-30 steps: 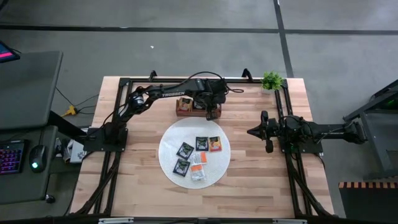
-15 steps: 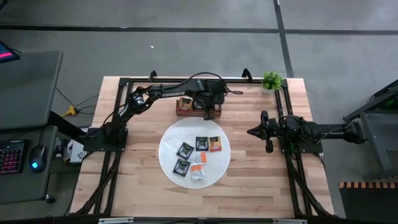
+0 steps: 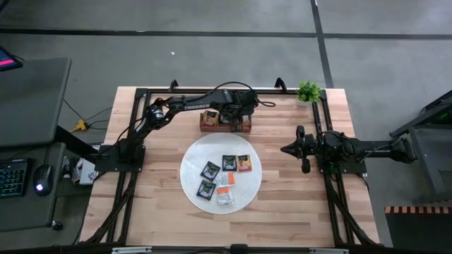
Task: Pick & Place Tea
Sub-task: Put the white tea bag into the right section of the wooden organizer, then put the black tea bag into the middle section of the wooden organizer
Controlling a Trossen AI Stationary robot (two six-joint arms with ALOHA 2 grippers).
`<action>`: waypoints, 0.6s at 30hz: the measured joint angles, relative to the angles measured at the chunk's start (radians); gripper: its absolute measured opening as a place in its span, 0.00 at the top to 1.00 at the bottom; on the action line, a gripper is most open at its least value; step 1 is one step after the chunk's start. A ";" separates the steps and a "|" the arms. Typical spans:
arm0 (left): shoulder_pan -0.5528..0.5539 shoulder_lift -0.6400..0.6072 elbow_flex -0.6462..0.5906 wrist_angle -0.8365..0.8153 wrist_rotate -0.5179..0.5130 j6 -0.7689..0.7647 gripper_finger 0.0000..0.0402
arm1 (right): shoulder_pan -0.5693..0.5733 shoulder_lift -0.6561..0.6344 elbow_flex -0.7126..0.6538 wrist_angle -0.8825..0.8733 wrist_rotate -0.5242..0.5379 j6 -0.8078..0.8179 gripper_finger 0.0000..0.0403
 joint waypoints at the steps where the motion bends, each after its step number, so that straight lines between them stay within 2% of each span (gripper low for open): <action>1: 0.000 0.000 0.008 -0.002 -0.001 0.000 0.55 | 0.000 0.000 0.000 0.000 0.000 0.000 0.97; 13: -0.008 -0.001 0.135 -0.049 -0.051 0.062 0.53 | 0.000 0.000 0.000 0.000 0.000 0.000 0.97; 18: -0.012 -0.002 0.238 -0.177 0.003 -0.002 0.53 | 0.000 0.000 0.000 0.000 0.000 0.000 0.97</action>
